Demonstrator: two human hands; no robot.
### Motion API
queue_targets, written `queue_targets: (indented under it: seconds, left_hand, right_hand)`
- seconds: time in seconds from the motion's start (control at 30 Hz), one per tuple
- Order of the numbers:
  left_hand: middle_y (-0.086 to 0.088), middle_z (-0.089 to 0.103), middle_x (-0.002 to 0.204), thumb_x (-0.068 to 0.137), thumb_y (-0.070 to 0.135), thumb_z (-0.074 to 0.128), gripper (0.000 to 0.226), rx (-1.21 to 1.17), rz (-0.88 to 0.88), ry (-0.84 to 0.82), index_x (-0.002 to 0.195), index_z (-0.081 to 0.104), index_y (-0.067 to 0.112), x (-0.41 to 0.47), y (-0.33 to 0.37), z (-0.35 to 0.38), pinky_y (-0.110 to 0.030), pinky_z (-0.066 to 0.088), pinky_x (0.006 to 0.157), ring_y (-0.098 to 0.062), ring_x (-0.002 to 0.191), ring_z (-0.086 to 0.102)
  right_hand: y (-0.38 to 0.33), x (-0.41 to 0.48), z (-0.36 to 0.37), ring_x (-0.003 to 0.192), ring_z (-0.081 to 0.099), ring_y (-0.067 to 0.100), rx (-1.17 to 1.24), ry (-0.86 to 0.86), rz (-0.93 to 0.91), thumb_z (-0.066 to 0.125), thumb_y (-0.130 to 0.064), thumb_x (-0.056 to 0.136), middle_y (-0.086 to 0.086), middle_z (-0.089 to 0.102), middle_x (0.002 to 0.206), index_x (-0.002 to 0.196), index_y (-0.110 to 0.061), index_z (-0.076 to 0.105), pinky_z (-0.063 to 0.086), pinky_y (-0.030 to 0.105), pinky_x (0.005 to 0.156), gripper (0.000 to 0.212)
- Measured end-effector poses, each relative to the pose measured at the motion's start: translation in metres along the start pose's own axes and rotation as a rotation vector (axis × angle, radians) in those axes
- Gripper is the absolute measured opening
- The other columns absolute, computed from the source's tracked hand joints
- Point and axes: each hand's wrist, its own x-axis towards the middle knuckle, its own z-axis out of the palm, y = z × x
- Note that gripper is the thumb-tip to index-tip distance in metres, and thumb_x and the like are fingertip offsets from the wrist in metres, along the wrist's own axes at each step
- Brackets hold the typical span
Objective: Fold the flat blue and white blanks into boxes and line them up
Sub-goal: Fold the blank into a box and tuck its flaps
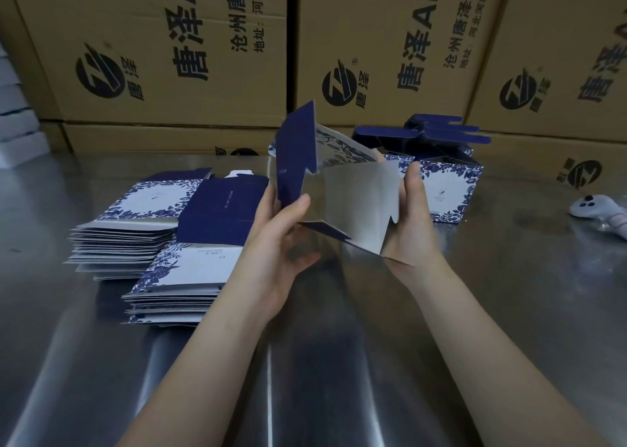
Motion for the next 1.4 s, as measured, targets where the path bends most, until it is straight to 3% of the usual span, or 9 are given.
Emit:
queue_targets:
  seconds: [0.13, 0.23, 0.4, 0.57, 0.7, 0.83, 0.97, 1.23, 1.4]
  left_hand:
    - [0.015, 0.064, 0.129, 0.097, 0.044, 0.056, 0.044, 0.044, -0.009, 0.059, 0.14, 0.047, 0.046, 0.004, -0.001, 0.0, -0.044, 0.055, 0.085, -0.02, 0.116, 0.065]
    - [0.011, 0.063, 0.13, 0.1, 0.048, 0.049, 0.037, 0.015, -0.036, 0.136, 0.136, 0.055, 0.039, 0.003, 0.0, 0.003, -0.04, 0.057, 0.082, -0.021, 0.108, 0.069]
    - [0.013, 0.065, 0.116, 0.103, 0.046, 0.038, 0.028, -0.032, -0.068, 0.224, 0.12, 0.059, 0.035, 0.004, -0.001, 0.003, -0.04, 0.058, 0.08, -0.023, 0.096, 0.074]
    - [0.014, 0.065, 0.113, 0.103, 0.047, 0.035, 0.025, -0.011, -0.084, 0.255, 0.111, 0.057, 0.038, 0.006, -0.004, 0.004, -0.043, 0.057, 0.083, -0.024, 0.092, 0.075]
    - [0.013, 0.065, 0.113, 0.102, 0.048, 0.034, 0.027, 0.004, -0.084, 0.283, 0.111, 0.057, 0.037, 0.006, -0.005, 0.005, -0.043, 0.057, 0.082, -0.022, 0.089, 0.075]
    - [0.011, 0.063, 0.122, 0.102, 0.05, 0.033, 0.037, 0.026, -0.074, 0.302, 0.129, 0.052, 0.035, 0.004, -0.005, 0.003, -0.041, 0.058, 0.077, -0.021, 0.09, 0.075]
    - [0.013, 0.062, 0.125, 0.099, 0.059, 0.032, 0.04, 0.115, -0.041, 0.292, 0.129, 0.054, 0.044, 0.005, -0.004, 0.003, -0.04, 0.058, 0.082, -0.015, 0.092, 0.074]
    - [0.019, 0.064, 0.122, 0.1, 0.056, 0.031, 0.036, 0.29, 0.0, 0.282, 0.127, 0.054, 0.05, 0.004, -0.011, 0.008, -0.042, 0.054, 0.092, -0.012, 0.099, 0.07]
    - [0.029, 0.068, 0.1, 0.102, 0.049, 0.033, 0.026, 0.394, 0.097, 0.265, 0.11, 0.057, 0.048, -0.002, -0.013, 0.016, -0.018, 0.049, 0.069, 0.0, 0.094, 0.068]
  right_hand:
    - [-0.003, 0.002, -0.001, 0.133, 0.046, 0.023, 0.06, 0.051, 0.002, 0.024, -0.047, 0.102, 0.006, 0.053, 0.141, 0.142, -0.022, 0.045, 0.03, 0.047, 0.115, 0.052]
    - [-0.006, -0.001, -0.004, 0.132, 0.047, 0.029, 0.082, 0.05, -0.01, 0.027, -0.012, 0.096, 0.016, 0.053, 0.138, 0.137, -0.018, 0.05, 0.035, 0.048, 0.112, 0.047]
    - [-0.012, -0.004, -0.005, 0.111, 0.057, 0.014, -0.077, 0.03, -0.155, 0.033, 0.007, 0.058, 0.006, 0.061, 0.119, 0.103, -0.012, 0.058, 0.052, 0.026, 0.079, 0.055]
    - [-0.023, -0.009, 0.003, 0.124, 0.053, 0.015, -0.253, -0.05, -0.281, 0.037, 0.011, 0.058, 0.006, 0.062, 0.124, 0.07, -0.019, 0.067, 0.05, 0.024, 0.086, 0.044]
    - [-0.02, -0.017, 0.004, 0.125, 0.051, 0.006, -0.412, -0.157, -0.272, 0.034, 0.03, 0.07, 0.008, 0.055, 0.135, 0.076, -0.014, 0.072, 0.047, 0.024, 0.095, 0.059]
    - [-0.021, -0.021, -0.004, 0.138, 0.036, 0.01, -0.673, -0.218, -0.294, 0.04, 0.008, 0.08, -0.002, 0.048, 0.142, 0.102, -0.02, 0.071, 0.031, 0.047, 0.113, 0.048]
    - [-0.025, -0.022, -0.007, 0.139, 0.035, 0.01, -0.825, -0.187, -0.428, 0.04, -0.032, 0.094, -0.003, 0.051, 0.141, 0.123, -0.026, 0.061, 0.029, 0.041, 0.114, 0.036]
    - [-0.008, -0.019, -0.006, 0.104, 0.057, -0.005, -0.867, 0.179, -0.643, 0.052, -0.017, 0.098, -0.014, 0.065, 0.109, 0.115, -0.008, 0.068, 0.044, 0.017, 0.089, 0.025]
    - [-0.001, -0.019, -0.007, 0.099, 0.064, 0.007, -0.876, 0.373, -0.647, 0.056, -0.028, 0.093, -0.004, 0.07, 0.113, 0.122, -0.011, 0.067, 0.05, 0.018, 0.086, 0.035]
